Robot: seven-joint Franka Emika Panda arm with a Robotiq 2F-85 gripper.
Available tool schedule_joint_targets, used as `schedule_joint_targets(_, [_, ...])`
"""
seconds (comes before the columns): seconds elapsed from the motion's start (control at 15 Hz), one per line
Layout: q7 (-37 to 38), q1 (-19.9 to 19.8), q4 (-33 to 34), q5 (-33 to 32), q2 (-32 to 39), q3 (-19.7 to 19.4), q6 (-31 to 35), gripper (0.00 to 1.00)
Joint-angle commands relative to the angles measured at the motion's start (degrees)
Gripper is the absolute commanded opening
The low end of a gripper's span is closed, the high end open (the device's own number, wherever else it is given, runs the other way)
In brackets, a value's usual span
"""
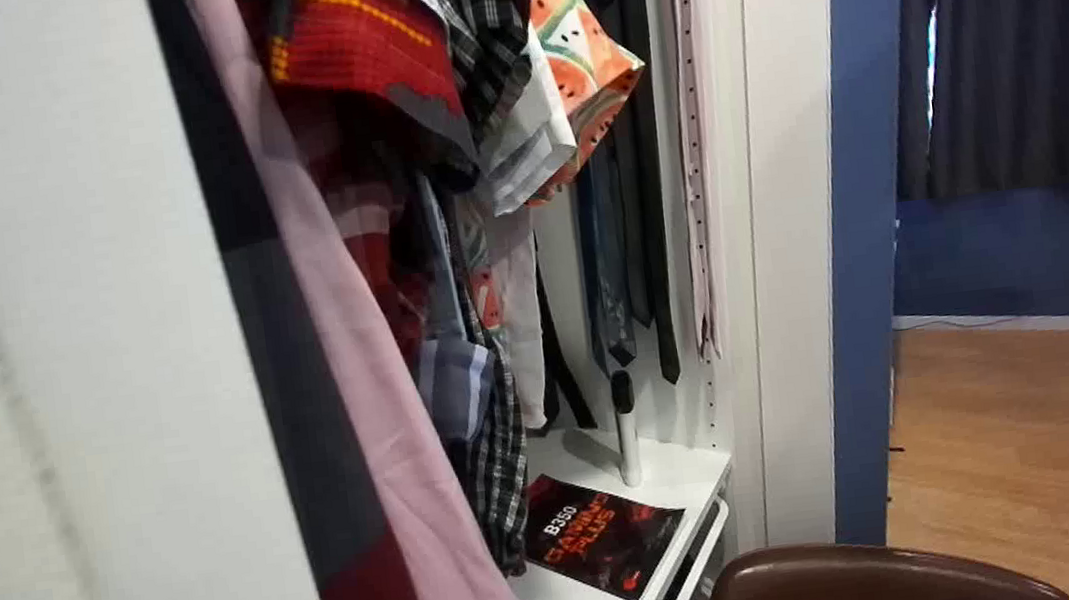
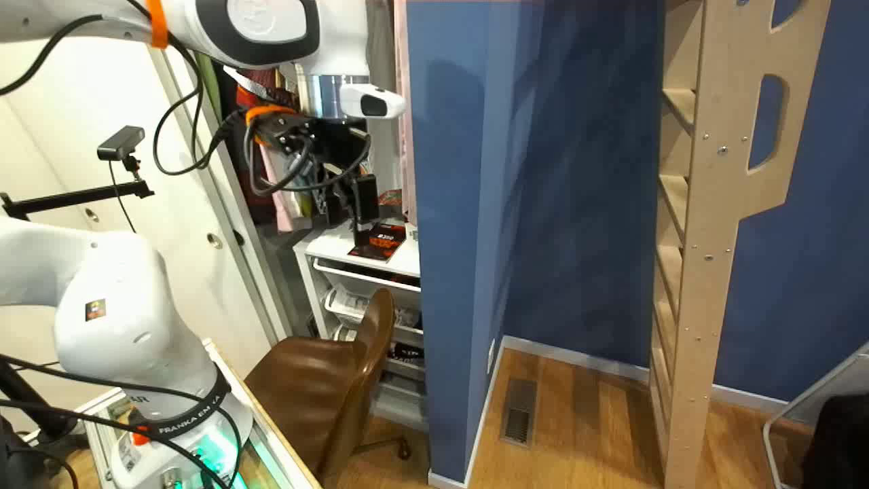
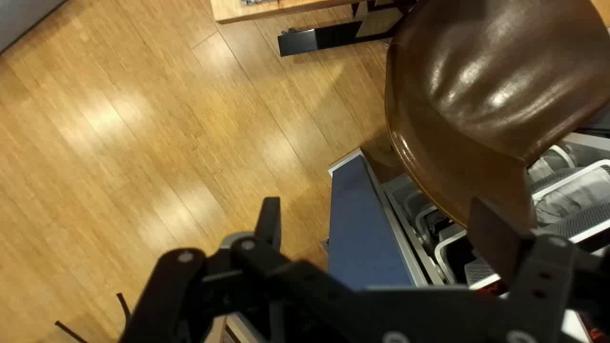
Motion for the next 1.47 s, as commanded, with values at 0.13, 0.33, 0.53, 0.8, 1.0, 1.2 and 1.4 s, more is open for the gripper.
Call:
schedule_joint_targets(0.13, [0.40,0.76,0.15,-0.32,-0.03,-0.54,-0.21,1.00])
schedule_joint_targets(0.33, [-1.14,2.36,1.11,1.84,-0.72,-0.75,-0.30,1.00])
schedule_joint_targets(0.53, [-3.79,6.47,4.68,6.43,-2.99,0.15,-0.83,1.00])
schedule_joint_targets(0.8, [-3.62,12.09,11.13,14.52,-4.23,1.64,-0.31,1.00])
schedule_joint_targets(1.0, [-2.77,10.61,9.55,11.42,-3.59,2.08,-0.01,1.00])
schedule_joint_targets(1.2, [-2.83,10.19,8.87,11.38,-3.07,1.78,0.00,1.00])
schedule_joint_targets(1.4, [-2.08,11.63,9.58,16.01,-2.97,1.00,2.60,1.00])
